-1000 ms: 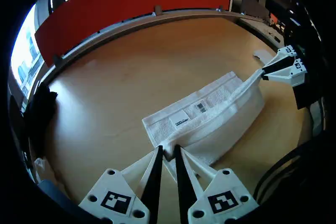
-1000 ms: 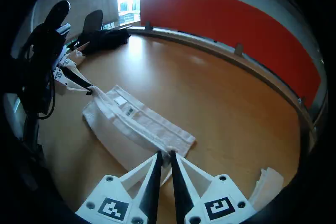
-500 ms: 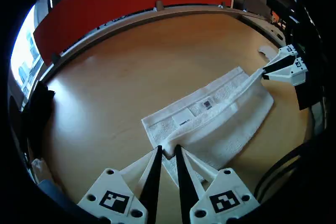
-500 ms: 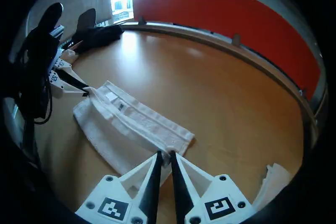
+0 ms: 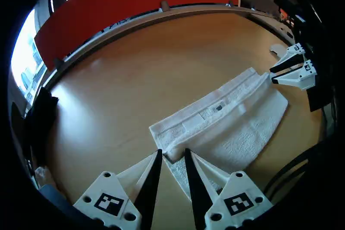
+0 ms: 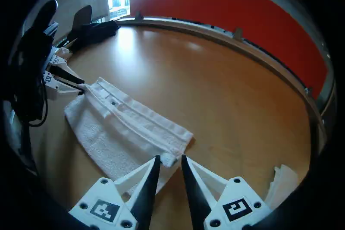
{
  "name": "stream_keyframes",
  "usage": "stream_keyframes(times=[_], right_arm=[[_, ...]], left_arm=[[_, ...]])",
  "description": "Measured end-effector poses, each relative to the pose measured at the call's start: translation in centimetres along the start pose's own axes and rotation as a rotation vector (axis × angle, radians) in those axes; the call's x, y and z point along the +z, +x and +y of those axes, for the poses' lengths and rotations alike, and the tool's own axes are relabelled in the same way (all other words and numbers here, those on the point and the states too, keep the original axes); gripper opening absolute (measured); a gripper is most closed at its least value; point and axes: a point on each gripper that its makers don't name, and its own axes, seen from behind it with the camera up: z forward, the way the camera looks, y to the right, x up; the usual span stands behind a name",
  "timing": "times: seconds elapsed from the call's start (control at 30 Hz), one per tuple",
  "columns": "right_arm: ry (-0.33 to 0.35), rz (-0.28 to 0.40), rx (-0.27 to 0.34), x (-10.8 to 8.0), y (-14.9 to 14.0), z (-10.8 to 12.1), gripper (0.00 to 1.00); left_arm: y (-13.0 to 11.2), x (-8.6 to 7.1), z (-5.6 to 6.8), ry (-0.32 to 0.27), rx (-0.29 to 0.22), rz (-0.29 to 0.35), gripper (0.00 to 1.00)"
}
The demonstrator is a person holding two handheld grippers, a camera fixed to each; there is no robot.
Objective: Fold towel
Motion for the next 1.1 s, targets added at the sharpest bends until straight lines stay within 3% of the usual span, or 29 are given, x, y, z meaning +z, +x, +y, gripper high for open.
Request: stream_keyframes(times=[0.3, 0.73, 0.83, 0.9, 1.1], right_arm=[[-0.031, -0.002, 0.005, 0.3, 0.0, 0.9, 0.62], [-0.072, 0.017, 0.000, 0.6, 1.0, 2.0, 0.69], [-0.084, 0.022, -0.002, 0.5, 1.1, 2.3, 0.88], [-0.091, 0.025, -0.003, 0.5, 1.2, 2.5, 0.95], [-0.101, 0.035, 0.002, 0.2, 1.3, 2.6, 0.95]], left_arm=[[0.3, 0.1, -0.8, 0.027, -0.002, 0.008, 0.46], [0.5, -0.1, -2.1, 0.062, -0.005, 0.016, 0.47], [0.5, -0.2, -2.2, 0.065, -0.012, 0.014, 0.48], [0.5, -0.3, -2.3, 0.064, -0.018, 0.012, 0.48], [0.6, -0.6, -2.2, 0.055, -0.037, 0.016, 0.48]])
